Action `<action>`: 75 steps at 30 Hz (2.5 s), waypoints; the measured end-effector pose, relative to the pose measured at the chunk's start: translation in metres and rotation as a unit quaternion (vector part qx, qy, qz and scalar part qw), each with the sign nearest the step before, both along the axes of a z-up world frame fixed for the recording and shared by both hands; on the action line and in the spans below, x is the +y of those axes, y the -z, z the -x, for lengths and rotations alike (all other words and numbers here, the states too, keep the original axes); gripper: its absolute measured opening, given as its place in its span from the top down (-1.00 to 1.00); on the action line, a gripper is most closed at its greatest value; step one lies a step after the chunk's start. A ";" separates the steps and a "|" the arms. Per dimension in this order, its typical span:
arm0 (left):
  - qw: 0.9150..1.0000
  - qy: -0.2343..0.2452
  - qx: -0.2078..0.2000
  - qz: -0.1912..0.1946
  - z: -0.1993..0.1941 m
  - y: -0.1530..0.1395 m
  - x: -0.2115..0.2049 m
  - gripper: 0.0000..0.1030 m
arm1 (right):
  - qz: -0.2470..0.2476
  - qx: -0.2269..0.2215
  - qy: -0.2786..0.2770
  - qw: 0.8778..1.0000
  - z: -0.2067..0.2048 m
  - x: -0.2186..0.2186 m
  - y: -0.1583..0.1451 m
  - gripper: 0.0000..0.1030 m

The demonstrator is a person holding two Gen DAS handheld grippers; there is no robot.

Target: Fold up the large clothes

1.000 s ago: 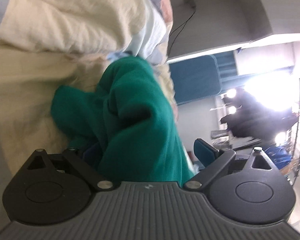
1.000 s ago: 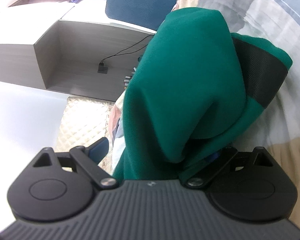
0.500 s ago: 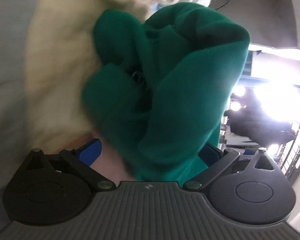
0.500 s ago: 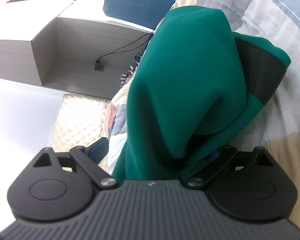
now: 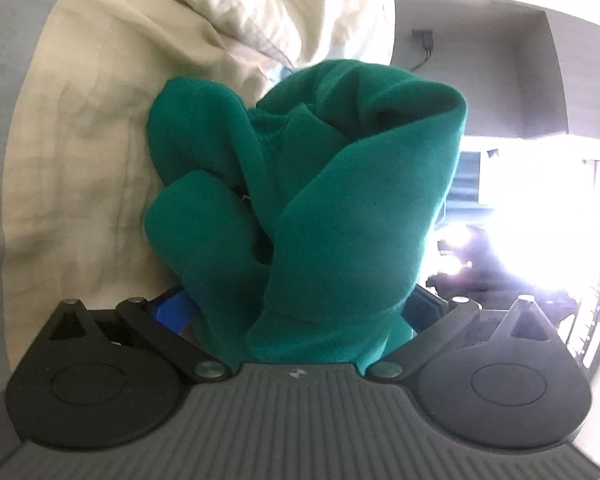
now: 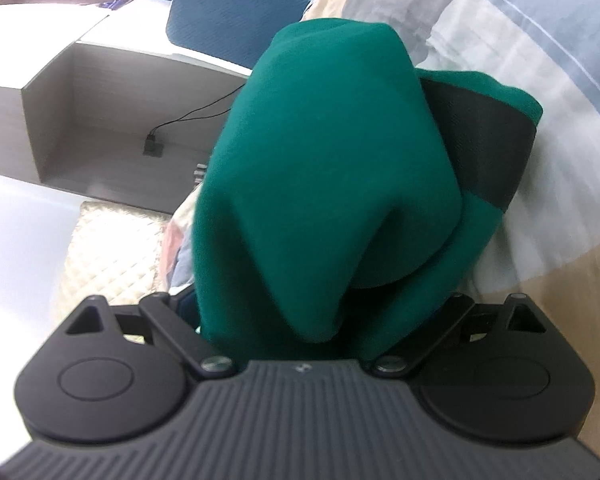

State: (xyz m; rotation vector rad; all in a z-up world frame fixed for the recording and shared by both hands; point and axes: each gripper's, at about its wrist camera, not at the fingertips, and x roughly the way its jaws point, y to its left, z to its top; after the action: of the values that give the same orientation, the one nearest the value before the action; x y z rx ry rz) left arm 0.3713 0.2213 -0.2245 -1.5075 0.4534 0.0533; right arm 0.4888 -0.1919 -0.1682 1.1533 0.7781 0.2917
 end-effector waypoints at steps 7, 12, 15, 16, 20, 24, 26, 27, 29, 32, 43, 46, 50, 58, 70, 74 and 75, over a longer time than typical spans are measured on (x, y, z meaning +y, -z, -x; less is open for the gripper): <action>0.999 -0.043 0.011 -0.016 -0.013 0.003 -0.004 -1.00 | 0.006 0.006 0.006 1.000 -0.014 0.012 0.009 -0.89; 0.999 -0.036 0.011 -0.033 -0.016 0.003 0.002 -0.90 | 0.005 -0.006 0.010 1.000 -0.026 0.022 0.010 -0.63; 0.998 -0.030 0.012 -0.049 -0.013 -0.005 0.000 -0.60 | 0.014 -0.028 -0.007 0.999 -0.026 0.023 0.003 -0.15; 0.998 -0.028 0.012 -0.054 -0.013 -0.007 0.000 -0.54 | 0.015 -0.035 -0.010 0.999 -0.026 0.022 0.000 0.02; 0.996 -0.018 0.014 -0.085 -0.008 -0.019 0.002 -0.23 | 0.037 -0.069 -0.023 0.997 -0.017 0.020 -0.016 0.27; 0.996 -0.007 0.007 -0.089 -0.002 -0.029 0.006 -0.16 | 0.052 -0.100 -0.033 0.993 -0.002 0.017 -0.033 0.34; 0.996 0.005 0.000 -0.089 0.000 -0.039 0.006 -0.16 | 0.061 -0.110 -0.036 0.991 0.009 0.013 -0.046 0.34; 0.996 0.010 -0.002 -0.089 0.002 -0.043 0.005 -0.16 | 0.068 -0.117 -0.038 0.990 0.015 0.009 -0.054 0.34; 0.996 0.026 -0.012 -0.086 0.008 -0.056 -0.001 -0.16 | 0.086 -0.130 -0.043 0.987 0.029 0.001 -0.073 0.34; 0.995 0.049 -0.025 -0.086 0.014 -0.079 -0.017 -0.16 | 0.096 -0.144 -0.040 0.984 0.049 -0.020 -0.101 0.34; 0.976 0.151 -0.123 -0.099 0.000 -0.202 -0.144 -0.17 | 0.093 -0.210 0.057 0.972 0.153 -0.160 -0.208 0.34; 0.968 0.183 -0.145 -0.090 -0.004 -0.224 -0.193 -0.17 | 0.104 -0.227 0.093 0.964 0.186 -0.206 -0.236 0.34; 0.955 0.232 -0.167 -0.086 -0.001 -0.241 -0.269 -0.17 | 0.122 -0.242 0.143 0.952 0.236 -0.274 -0.260 0.34; 0.932 0.325 -0.149 -0.064 -0.015 -0.195 -0.403 -0.17 | 0.163 -0.205 0.227 0.938 0.313 -0.372 -0.242 0.34; 0.886 0.443 -0.083 -0.110 -0.034 -0.073 -0.489 -0.18 | 0.162 -0.115 0.294 0.935 0.388 -0.423 -0.132 0.34; 0.878 0.452 -0.089 -0.128 -0.035 -0.050 -0.498 -0.21 | 0.133 -0.104 0.299 0.939 0.398 -0.433 -0.093 0.34; 0.876 0.455 -0.090 -0.132 -0.038 -0.043 -0.498 -0.23 | 0.124 -0.103 0.301 0.940 0.397 -0.435 -0.088 0.34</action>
State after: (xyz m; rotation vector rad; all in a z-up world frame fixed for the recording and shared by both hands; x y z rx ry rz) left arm 0.4096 -0.2769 -0.1811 -0.9008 0.9238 -0.7329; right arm 0.0917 -0.6265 -0.0806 1.0460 0.2422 -0.1940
